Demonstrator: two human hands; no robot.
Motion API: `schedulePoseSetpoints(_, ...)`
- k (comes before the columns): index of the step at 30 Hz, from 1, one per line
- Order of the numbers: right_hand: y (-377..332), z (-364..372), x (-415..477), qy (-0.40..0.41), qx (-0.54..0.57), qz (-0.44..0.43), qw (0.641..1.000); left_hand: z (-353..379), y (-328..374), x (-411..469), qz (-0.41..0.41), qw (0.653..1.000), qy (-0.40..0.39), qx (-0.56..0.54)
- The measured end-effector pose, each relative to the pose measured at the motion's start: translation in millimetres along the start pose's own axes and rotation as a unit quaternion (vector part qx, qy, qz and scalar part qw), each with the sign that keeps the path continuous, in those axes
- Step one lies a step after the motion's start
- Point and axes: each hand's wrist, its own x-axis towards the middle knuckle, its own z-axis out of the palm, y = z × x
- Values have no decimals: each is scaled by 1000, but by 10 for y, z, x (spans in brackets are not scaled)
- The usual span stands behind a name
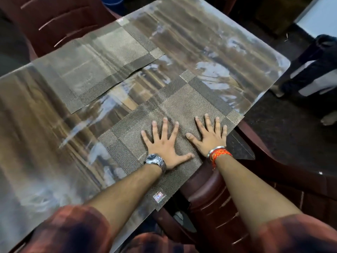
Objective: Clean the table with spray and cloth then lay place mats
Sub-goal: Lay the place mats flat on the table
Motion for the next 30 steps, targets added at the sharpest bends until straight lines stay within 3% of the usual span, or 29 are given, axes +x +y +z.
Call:
schedulePoseSetpoints(3, -13, 7, -25, 18, 1, -6, 1000, 158, 118, -359, 65, 998, 7, 17)
schedulePoseSetpoints(8, -33, 55, -194, 78, 18, 24, 996, 268, -22, -462, 89, 994, -5, 57)
schedulePoseSetpoints(30, -21, 79, -175, 31, -7, 14, 999, 178, -106, -427, 90, 993, -45, 66)
